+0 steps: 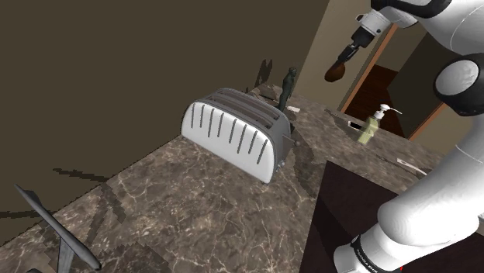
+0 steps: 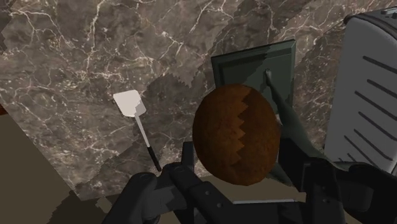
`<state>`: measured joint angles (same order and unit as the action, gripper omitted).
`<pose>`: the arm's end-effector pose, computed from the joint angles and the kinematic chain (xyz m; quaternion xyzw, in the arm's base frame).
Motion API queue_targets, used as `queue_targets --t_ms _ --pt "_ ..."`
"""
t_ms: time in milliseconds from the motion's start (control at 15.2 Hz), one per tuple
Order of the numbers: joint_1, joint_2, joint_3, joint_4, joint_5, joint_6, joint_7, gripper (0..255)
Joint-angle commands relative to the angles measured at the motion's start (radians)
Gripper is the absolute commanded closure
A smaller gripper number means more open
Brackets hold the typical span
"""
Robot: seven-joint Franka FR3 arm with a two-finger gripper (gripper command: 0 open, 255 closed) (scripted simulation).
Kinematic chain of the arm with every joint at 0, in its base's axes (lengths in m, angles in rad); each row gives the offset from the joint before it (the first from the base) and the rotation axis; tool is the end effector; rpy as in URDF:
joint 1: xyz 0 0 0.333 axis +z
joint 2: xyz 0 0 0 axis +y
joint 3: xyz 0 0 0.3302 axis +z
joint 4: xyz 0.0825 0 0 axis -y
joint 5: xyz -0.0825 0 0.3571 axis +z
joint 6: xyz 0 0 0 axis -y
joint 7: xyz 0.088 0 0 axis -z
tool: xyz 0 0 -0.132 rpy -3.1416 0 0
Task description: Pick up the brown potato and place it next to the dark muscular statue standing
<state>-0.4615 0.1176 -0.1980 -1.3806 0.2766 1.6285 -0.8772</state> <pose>0.4798 -0.3181 0.6452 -0.9837 -0.1101 -0.1350 0.0454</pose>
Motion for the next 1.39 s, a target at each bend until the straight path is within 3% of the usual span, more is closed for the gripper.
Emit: queue_targets --t_ms 0,1320 --pt "0.001 -0.008 0.0 -0.035 -0.001 0.027 -0.006 255" --pt "0.014 -0.05 0.008 -0.357 0.005 0.302 -0.065 255"
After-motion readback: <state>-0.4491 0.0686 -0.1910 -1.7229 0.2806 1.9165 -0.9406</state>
